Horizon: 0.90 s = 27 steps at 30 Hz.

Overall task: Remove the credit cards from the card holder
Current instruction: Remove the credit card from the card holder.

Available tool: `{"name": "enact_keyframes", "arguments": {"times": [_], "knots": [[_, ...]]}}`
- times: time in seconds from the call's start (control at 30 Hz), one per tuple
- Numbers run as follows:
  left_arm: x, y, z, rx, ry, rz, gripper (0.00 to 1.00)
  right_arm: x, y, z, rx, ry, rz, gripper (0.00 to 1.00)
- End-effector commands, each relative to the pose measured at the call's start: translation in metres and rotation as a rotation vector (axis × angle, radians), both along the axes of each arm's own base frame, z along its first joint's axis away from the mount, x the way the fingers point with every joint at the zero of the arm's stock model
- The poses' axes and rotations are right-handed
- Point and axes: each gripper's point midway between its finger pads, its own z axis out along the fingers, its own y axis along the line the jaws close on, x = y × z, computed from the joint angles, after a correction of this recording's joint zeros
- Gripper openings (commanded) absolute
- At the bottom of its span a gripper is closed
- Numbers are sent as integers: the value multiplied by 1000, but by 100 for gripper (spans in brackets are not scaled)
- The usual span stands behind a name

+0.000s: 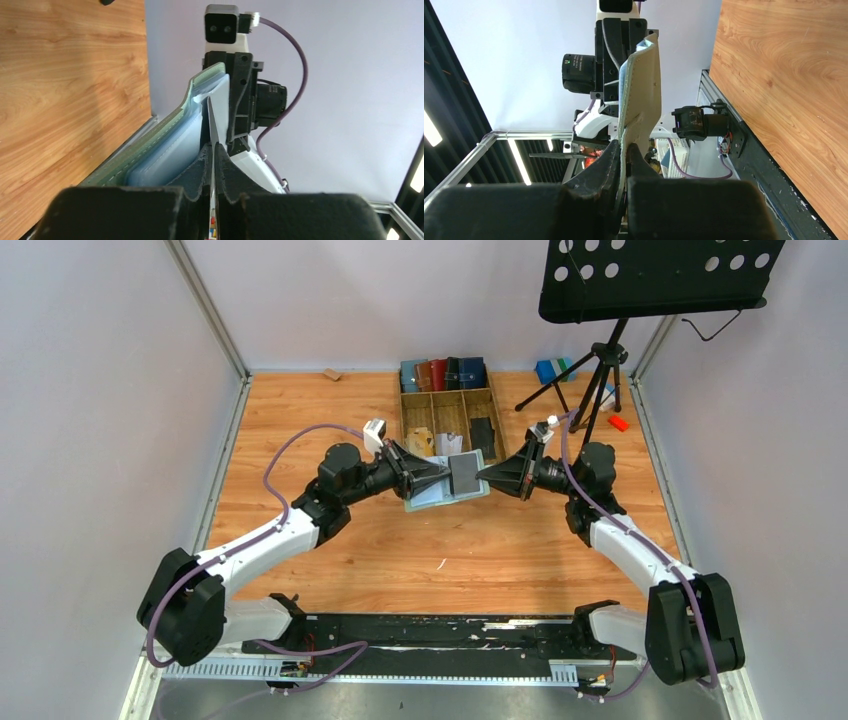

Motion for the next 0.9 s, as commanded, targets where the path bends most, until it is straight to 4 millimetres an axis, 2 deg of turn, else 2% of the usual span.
{"name": "enact_keyframes", "arguments": {"times": [0.0, 0.13, 0.27, 0.43, 0.57, 0.73, 0.87], "knots": [[-7, -2, 63, -175, -153, -25, 5, -12, 5, -4, 0, -3, 64, 0], [-8, -2, 66, -182, -159, -31, 2, -11, 5, -4, 0, -1, 64, 0], [-9, -7, 56, -126, -157, -63, 3, -12, 6, -1, 2, -16, 73, 0], [-12, -16, 42, -19, -153, -118, 9, -12, 9, 6, 4, -43, 88, 0], [-13, -18, 39, -3, -149, -132, 13, -13, 11, 9, 4, -52, 93, 0], [-11, -12, 36, 11, -140, -96, 0, -12, 9, 5, 3, -37, 81, 0], [-12, -1, 32, 14, -132, -76, 1, -8, 2, 2, 0, -32, 43, 0]]}}
